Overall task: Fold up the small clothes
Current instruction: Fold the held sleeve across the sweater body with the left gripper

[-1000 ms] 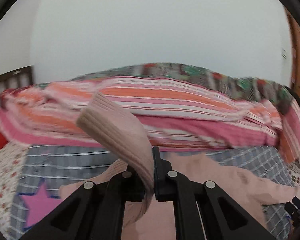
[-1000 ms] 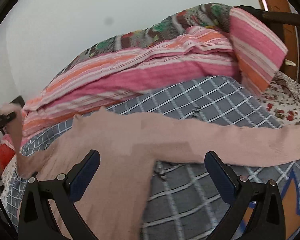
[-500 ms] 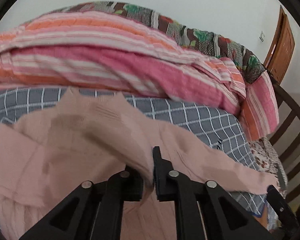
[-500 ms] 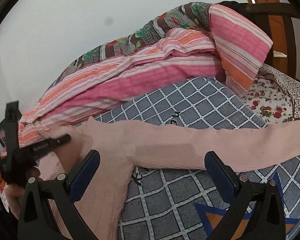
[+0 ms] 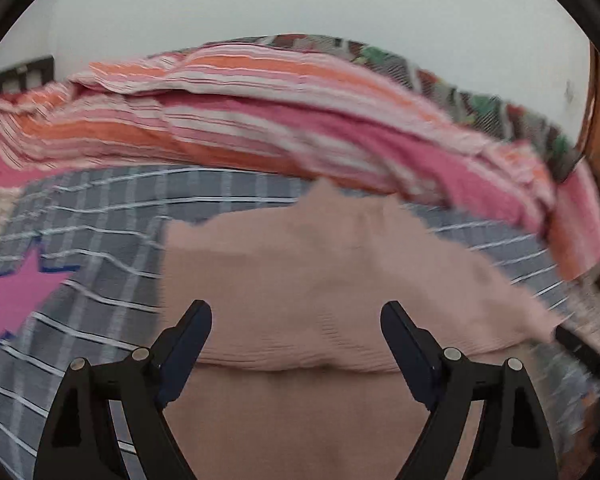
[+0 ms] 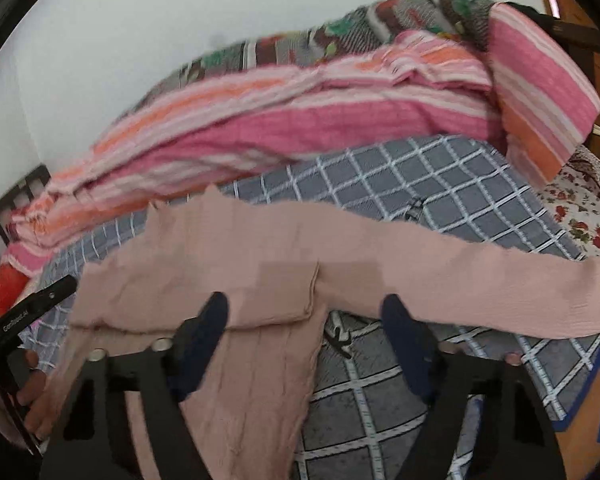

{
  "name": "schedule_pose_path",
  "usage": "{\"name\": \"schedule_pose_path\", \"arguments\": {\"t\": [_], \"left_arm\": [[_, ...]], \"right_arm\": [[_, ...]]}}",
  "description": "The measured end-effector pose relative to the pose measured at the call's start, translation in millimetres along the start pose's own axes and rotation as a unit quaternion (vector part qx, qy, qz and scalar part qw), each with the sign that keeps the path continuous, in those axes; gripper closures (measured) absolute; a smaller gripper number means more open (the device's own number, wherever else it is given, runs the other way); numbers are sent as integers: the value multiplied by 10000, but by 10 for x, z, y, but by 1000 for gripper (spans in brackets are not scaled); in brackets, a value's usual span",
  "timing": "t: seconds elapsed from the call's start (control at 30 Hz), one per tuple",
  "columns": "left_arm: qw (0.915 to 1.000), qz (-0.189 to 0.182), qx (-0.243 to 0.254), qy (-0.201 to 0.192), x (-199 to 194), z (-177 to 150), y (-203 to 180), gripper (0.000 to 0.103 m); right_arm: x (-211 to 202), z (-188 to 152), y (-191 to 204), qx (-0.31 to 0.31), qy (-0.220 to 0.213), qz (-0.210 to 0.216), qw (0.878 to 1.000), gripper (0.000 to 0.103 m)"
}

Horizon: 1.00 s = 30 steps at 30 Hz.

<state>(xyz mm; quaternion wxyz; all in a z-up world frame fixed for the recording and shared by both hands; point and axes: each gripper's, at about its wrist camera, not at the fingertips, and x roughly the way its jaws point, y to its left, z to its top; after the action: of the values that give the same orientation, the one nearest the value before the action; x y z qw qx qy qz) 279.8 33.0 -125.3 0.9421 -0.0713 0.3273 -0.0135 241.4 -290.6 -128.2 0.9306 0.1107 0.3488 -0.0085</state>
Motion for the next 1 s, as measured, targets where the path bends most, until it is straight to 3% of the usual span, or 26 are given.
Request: {"name": "schedule_pose_path", "arguments": {"t": [0.13, 0.23, 0.33, 0.5, 0.6, 0.67, 0.73, 0.83, 0.9, 1.0], "left_arm": [[9997, -216, -53, 72, 19, -51, 213, 17], [9992, -306, -224, 159, 16, -115, 336, 17], [9996, -25, -201, 175, 49, -147, 422, 17], [9933, 85, -1018, 536, 209, -144, 817, 19], [9925, 320, -971, 662, 300, -150, 884, 23], [9921, 183, -1039, 685, 318, -137, 910, 25], [9922, 156, -1059, 631, 298, -132, 896, 25], [9947, 118, -892, 496, 234, -103, 802, 25], [9977, 357, -494, 303, 158, -86, 604, 25], [9988, 414, 62, 247, 129, -120, 348, 25]], "right_arm": [[144, -52, 51, -72, 270, -1, 9996, 60], [218, -76, 87, -173, 354, -61, 9992, 60], [320, -68, 113, -209, 483, -63, 9986, 63], [504, -46, 114, -203, 684, -160, 9973, 69], [564, -19, 123, -220, 668, -242, 9972, 69], [594, -13, 127, -212, 662, -249, 9973, 69], [622, -26, 141, -259, 686, -221, 9971, 81], [604, -39, 173, -371, 627, -274, 9970, 86], [583, -45, 159, -358, 588, -173, 9975, 96], [551, -34, 97, -184, 529, -51, 9984, 97]]}}
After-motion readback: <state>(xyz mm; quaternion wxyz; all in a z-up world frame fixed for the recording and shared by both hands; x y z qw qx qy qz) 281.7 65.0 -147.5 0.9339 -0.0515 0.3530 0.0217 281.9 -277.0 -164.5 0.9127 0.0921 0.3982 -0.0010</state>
